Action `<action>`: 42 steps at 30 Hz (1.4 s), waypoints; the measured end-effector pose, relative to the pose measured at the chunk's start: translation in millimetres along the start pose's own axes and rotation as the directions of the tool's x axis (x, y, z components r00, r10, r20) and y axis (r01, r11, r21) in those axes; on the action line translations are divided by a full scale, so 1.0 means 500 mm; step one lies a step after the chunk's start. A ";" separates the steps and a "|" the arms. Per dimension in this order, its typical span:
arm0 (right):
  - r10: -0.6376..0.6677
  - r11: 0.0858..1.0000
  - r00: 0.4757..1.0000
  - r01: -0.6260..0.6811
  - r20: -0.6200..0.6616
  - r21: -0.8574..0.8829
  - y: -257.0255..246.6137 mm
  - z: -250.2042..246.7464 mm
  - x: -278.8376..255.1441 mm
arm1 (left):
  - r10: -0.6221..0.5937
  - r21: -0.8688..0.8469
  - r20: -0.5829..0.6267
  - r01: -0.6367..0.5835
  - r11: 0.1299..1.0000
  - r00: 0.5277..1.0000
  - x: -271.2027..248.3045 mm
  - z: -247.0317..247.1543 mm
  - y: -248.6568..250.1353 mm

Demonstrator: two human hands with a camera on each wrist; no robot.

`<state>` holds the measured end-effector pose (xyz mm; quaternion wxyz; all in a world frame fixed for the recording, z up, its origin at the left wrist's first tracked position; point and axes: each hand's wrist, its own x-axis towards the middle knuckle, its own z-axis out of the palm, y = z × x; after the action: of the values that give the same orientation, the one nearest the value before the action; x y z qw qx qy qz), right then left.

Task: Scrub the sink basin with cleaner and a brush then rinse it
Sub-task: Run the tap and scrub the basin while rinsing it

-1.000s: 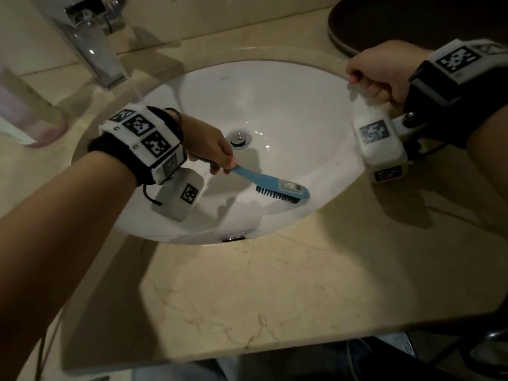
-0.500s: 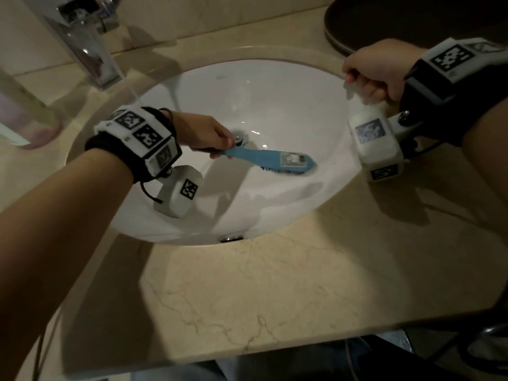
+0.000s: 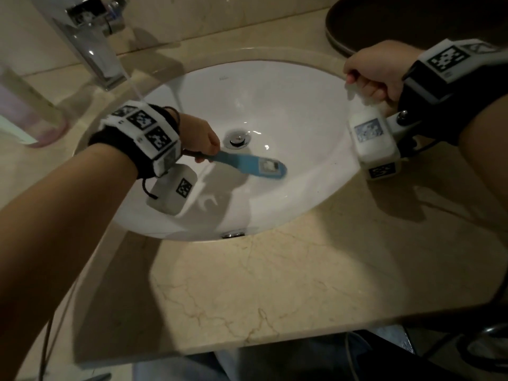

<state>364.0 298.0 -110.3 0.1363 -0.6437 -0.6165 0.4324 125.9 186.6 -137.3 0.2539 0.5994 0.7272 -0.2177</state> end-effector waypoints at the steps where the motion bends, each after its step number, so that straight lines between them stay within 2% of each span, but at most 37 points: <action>1: -0.002 1.000 1.000 0.002 0.004 0.002 0.000 0.000 0.001 | 0.052 -0.074 0.065 -0.047 0.996 0.996 -0.004 -0.001 -0.002; 3: -0.001 1.000 1.000 0.001 0.001 0.001 0.001 0.000 0.003 | 0.138 -0.253 0.204 -0.084 0.964 0.969 -0.012 0.010 0.005; 5: 0.003 1.000 1.000 -0.003 -0.012 -0.001 0.001 -0.001 0.001 | 0.149 -0.305 0.299 -0.053 0.951 0.943 -0.015 0.030 0.023; 7: 0.004 1.000 1.000 -0.004 -0.011 0.002 0.001 -0.002 0.000 | 0.072 -0.191 0.296 -0.015 0.981 0.953 -0.009 0.042 0.028; 10: 0.000 1.000 1.000 0.000 -0.008 0.015 0.003 -0.001 0.002 | -0.055 0.005 0.224 0.055 0.998 0.973 -0.006 0.032 0.009; 12: -0.011 0.999 1.000 0.011 -0.001 0.036 0.005 0.000 0.006 | -0.082 0.037 0.180 0.076 0.996 0.980 -0.011 0.012 -0.006; 15: -0.002 0.998 1.000 0.001 0.016 0.071 0.004 0.000 0.010 | 0.012 -0.014 0.150 -0.010 1.000 0.989 -0.021 -0.008 -0.012; 16: 0.001 0.997 1.000 -0.003 0.022 0.073 0.003 0.000 0.011 | 0.060 -0.071 0.186 -0.047 0.996 0.981 -0.023 -0.009 -0.009; 18: 0.004 0.998 1.000 -0.005 0.022 0.063 0.003 -0.001 0.011 | 0.158 -0.234 0.314 -0.085 0.969 0.936 -0.033 -0.001 0.002; 19: 0.002 0.998 1.000 -0.003 0.018 0.058 0.003 -0.001 0.010 | 0.183 -0.275 0.356 -0.085 0.958 0.916 -0.035 0.006 0.009; 20: 0.000 0.999 1.000 -0.001 0.014 0.055 0.003 -0.002 0.008 | 0.173 -0.247 0.359 -0.085 0.965 0.917 -0.031 0.011 0.014; 22: -0.003 0.999 1.000 0.003 0.007 0.044 0.002 -0.002 0.006 | 0.076 -0.064 0.291 -0.060 0.996 0.954 -0.019 0.015 0.020; 24: -0.002 0.999 1.000 0.002 0.005 0.038 0.002 -0.002 0.005 | -0.044 0.041 0.219 0.036 0.999 0.975 -0.014 0.010 0.013; 27: -0.004 1.000 1.000 0.004 0.005 0.027 0.004 -0.005 0.003 | -0.209 -0.027 0.008 0.209 0.978 0.978 -0.010 -0.005 -0.016; 29: -0.007 0.999 1.000 0.007 0.009 0.035 0.005 -0.005 0.002 | -0.243 -0.041 -0.138 0.240 0.970 0.960 -0.017 -0.021 -0.030; 30: -0.009 0.999 1.000 0.008 0.010 0.042 0.005 -0.005 0.001 | -0.234 -0.045 -0.161 0.230 0.972 0.959 -0.023 -0.028 -0.031; 31: -0.010 0.999 1.000 0.010 0.010 0.048 0.005 -0.004 0.002 | -0.205 -0.023 -0.132 0.204 0.979 0.970 -0.025 -0.035 -0.031; 33: -0.014 0.999 1.000 0.014 0.010 0.050 0.005 -0.005 0.001 | -0.090 0.015 0.026 0.090 0.996 0.996 -0.030 -0.040 -0.029; 35: -0.009 0.999 1.000 0.008 0.007 0.044 0.005 -0.005 0.001 | 0.008 -0.078 0.205 0.009 0.997 0.979 -0.037 -0.029 -0.024; 37: -0.006 0.999 1.000 0.005 0.007 0.040 0.005 -0.005 0.001 | 0.061 -0.137 0.327 -0.016 0.990 0.943 -0.038 -0.007 -0.017; 39: -0.004 0.999 1.000 0.004 -0.001 0.032 0.004 -0.004 0.001 | 0.014 -0.047 0.350 0.003 0.999 0.936 -0.026 0.007 -0.014; 42: 0.001 1.000 1.000 -0.001 0.002 0.025 0.004 -0.003 0.004 | -0.125 0.127 0.282 0.092 0.988 0.951 -0.029 0.003 -0.022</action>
<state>366.0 300.1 -111.9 0.1435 -0.6418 -0.6109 0.4407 117.2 172.6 -129.2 0.3111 0.5333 0.7008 -0.3572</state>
